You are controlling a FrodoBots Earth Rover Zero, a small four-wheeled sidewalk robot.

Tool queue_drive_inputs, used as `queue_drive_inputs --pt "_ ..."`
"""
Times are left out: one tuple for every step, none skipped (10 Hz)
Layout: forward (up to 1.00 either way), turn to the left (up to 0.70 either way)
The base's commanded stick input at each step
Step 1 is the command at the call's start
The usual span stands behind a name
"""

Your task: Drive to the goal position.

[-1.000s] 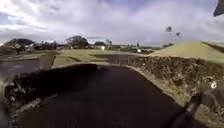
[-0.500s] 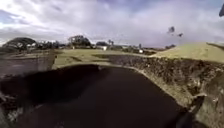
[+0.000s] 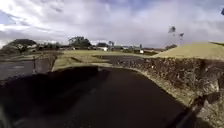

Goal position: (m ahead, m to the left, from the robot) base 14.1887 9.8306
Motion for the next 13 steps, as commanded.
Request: queue_drive_inputs --pt "0.7 -0.35" --pt "0.7 -0.25" --pt "0.7 0.0" --pt "0.7 0.0" --pt "0.7 0.0" --pt "0.7 0.0" --pt "0.7 0.0" --pt "0.7 0.0" --pt "0.7 0.0" --pt "0.7 0.0" --pt "0.7 0.0" --pt "0.7 0.0" --pt "0.7 0.0"
